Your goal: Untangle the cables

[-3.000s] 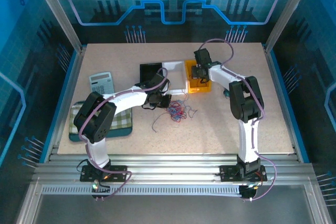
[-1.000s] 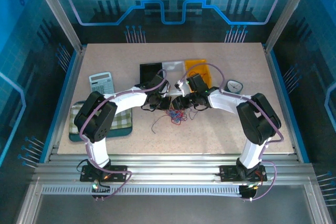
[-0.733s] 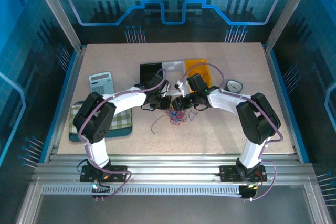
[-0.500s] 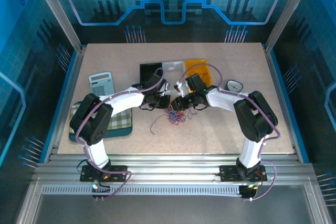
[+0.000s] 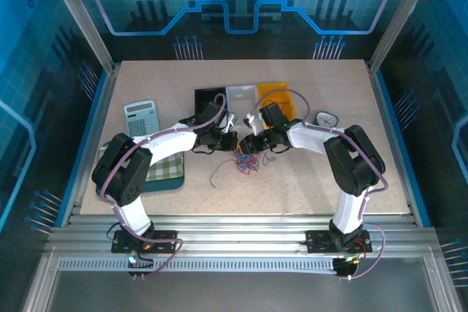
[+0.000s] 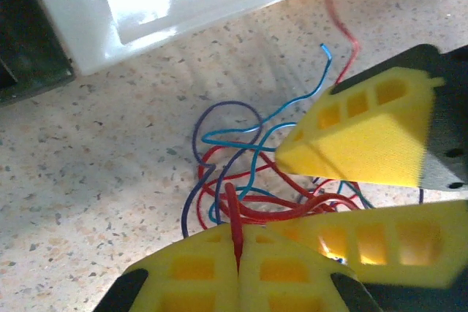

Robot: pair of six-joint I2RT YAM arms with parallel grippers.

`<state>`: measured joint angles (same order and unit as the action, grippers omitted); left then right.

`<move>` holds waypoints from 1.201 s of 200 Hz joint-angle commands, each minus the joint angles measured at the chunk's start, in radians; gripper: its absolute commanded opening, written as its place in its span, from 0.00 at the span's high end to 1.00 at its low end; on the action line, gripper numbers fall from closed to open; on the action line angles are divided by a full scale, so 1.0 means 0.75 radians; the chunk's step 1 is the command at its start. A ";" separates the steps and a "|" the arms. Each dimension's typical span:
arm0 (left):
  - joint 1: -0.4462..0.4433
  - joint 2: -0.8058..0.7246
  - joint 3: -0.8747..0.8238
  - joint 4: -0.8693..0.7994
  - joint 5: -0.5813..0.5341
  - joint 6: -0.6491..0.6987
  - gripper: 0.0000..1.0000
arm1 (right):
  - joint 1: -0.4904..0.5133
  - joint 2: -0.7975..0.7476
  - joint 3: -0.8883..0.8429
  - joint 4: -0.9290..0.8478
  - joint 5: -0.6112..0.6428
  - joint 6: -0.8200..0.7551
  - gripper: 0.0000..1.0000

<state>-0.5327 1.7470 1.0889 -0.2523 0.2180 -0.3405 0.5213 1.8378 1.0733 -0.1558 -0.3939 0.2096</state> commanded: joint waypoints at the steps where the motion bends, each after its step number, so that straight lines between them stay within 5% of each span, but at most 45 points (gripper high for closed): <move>1: 0.013 -0.044 -0.014 -0.001 0.043 0.010 1.00 | -0.011 0.005 0.023 0.021 -0.003 0.009 0.70; 64: 0.023 -0.027 -0.018 -0.003 -0.010 -0.018 0.99 | -0.042 -0.111 -0.038 0.072 -0.048 0.029 0.95; 73: 0.031 -0.033 -0.027 0.010 -0.009 -0.031 0.77 | -0.046 -0.114 -0.037 0.077 -0.055 0.037 0.96; 93: 0.052 -0.064 -0.057 0.058 0.024 -0.058 0.46 | -0.065 -0.118 -0.050 0.117 -0.070 0.076 0.97; 114: 0.078 -0.098 -0.098 0.120 0.081 -0.079 0.34 | -0.093 -0.120 -0.067 0.154 -0.082 0.126 0.98; 191: 0.093 -0.066 -0.135 0.205 0.236 -0.086 0.35 | -0.209 -0.121 -0.169 0.358 -0.211 0.343 0.98; 240: 0.052 0.126 0.071 0.098 0.400 0.003 0.30 | -0.211 -0.121 -0.169 0.363 -0.225 0.346 0.99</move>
<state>-0.4740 1.7741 1.0641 -0.1322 0.4301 -0.3828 0.3653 1.7748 0.9546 0.0875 -0.5289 0.4530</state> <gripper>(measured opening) 0.675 0.056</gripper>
